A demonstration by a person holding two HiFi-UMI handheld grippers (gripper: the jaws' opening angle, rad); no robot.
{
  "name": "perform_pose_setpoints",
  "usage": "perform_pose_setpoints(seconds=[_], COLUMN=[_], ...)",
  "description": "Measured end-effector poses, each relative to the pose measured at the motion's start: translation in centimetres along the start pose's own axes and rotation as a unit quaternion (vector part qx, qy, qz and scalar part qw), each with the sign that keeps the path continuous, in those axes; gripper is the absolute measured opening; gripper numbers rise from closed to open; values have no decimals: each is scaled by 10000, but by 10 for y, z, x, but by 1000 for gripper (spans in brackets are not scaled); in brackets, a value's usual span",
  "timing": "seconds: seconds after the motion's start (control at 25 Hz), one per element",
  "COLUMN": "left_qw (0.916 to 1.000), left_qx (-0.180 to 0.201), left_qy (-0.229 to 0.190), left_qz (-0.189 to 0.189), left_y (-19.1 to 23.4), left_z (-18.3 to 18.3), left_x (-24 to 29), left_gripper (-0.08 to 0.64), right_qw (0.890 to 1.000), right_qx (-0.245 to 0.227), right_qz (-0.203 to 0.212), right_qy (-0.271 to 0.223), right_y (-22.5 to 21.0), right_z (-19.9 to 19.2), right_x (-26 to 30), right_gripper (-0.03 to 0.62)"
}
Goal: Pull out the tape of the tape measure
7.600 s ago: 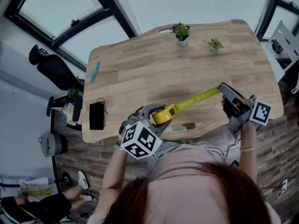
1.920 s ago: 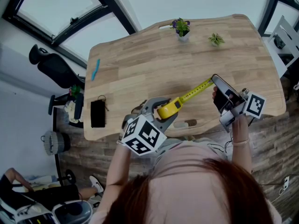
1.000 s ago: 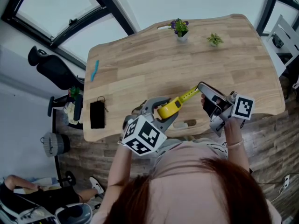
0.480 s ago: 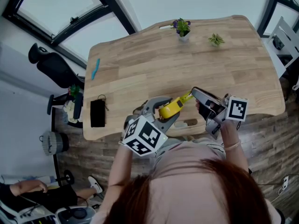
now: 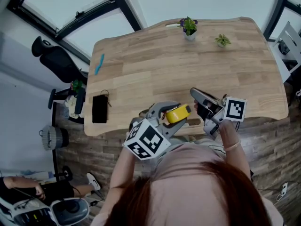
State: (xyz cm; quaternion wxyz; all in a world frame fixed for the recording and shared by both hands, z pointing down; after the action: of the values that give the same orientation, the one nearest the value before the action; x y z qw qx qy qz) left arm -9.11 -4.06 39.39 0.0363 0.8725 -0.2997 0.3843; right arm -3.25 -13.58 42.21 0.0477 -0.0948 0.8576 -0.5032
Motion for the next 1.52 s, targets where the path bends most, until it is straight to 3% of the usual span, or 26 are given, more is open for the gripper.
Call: perform_pose_setpoints(seconds=[0.2, 0.36, 0.6, 0.76, 0.92, 1.16, 1.52], left_qw=[9997, 9995, 9983, 9955, 9914, 9822, 9626], left_qx=[-39, -197, -451, -703, -939, -1331, -1902], left_qy=[227, 179, -19, -217, -421, -694, -1125], left_qz=[92, 144, 359, 595, 813, 1132, 1569], left_y=[-6, -2, 11, 24, 35, 41, 44], left_z=[-13, -14, -7, 0, 6, 17, 20], left_x=[8, 10, 15, 18, 21, 30, 35], left_gripper=[174, 175, 175, 175, 175, 175, 175], right_qw=[10000, 9999, 9929, 9765, 9573, 9167, 8828], right_qx=[29, -117, -740, -1473, -2002, -2785, -3527], right_qz=[54, -25, -906, -1447, -1978, -2799, -2985], right_qy=[-36, -102, -227, -618, -659, -616, -847], right_y=[-1, -2, -11, -15, -17, -15, 5], right_z=[2, 8, 20, 36, 45, 55, 65], right_x=[-5, -11, -31, -52, -68, -90, -104], right_gripper=[-2, -2, -2, -2, -2, -2, -2])
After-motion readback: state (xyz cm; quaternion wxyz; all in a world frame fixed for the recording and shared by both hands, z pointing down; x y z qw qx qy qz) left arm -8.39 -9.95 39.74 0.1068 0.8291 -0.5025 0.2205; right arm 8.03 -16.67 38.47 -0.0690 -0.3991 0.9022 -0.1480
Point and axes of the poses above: the fingertips, and each gripper's own axes: x forward along the fingers, y to its left, z out of its top, the point moved 3 cm from there along -x, backward along the fingers, and after that the axes turned 7 degrees about y, right-handed, at the moved point
